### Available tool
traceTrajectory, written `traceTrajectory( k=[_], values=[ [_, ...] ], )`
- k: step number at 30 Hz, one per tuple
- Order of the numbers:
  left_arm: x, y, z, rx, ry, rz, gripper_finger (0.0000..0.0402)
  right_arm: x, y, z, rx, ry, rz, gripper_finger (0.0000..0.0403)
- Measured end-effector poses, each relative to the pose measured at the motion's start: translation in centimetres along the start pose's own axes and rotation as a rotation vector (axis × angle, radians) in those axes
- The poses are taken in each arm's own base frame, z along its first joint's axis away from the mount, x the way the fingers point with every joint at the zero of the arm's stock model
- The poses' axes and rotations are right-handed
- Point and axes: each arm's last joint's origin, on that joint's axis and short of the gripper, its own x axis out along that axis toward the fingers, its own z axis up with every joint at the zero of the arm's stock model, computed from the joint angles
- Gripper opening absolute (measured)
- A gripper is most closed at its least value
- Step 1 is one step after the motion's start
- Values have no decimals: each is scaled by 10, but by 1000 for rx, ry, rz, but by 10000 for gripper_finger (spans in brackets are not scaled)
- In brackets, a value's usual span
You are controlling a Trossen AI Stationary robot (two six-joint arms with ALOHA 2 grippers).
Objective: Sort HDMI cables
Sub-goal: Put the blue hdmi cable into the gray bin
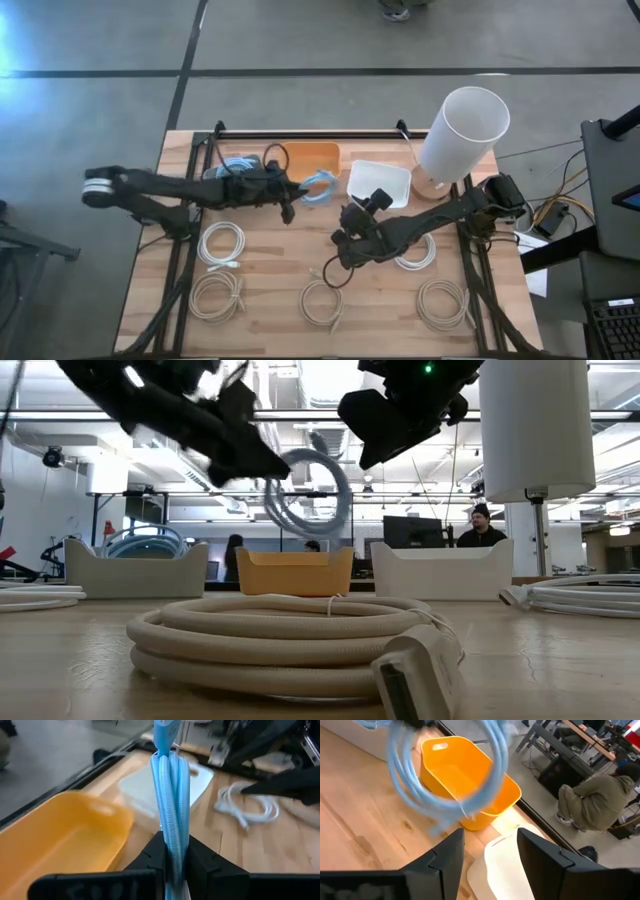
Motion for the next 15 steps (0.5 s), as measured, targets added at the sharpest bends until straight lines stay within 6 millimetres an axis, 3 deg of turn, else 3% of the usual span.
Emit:
traceTrajectory(
  k=[10, 15],
  values=[
    [-101, 16, 49, 14, 286, 206, 37, 3, -1, -5, -18, 8, -10, 180],
    [-133, 20, 58, -18, 382, 290, 37, 3, -1, -6, -18, 8, -10, 180]
  ],
)
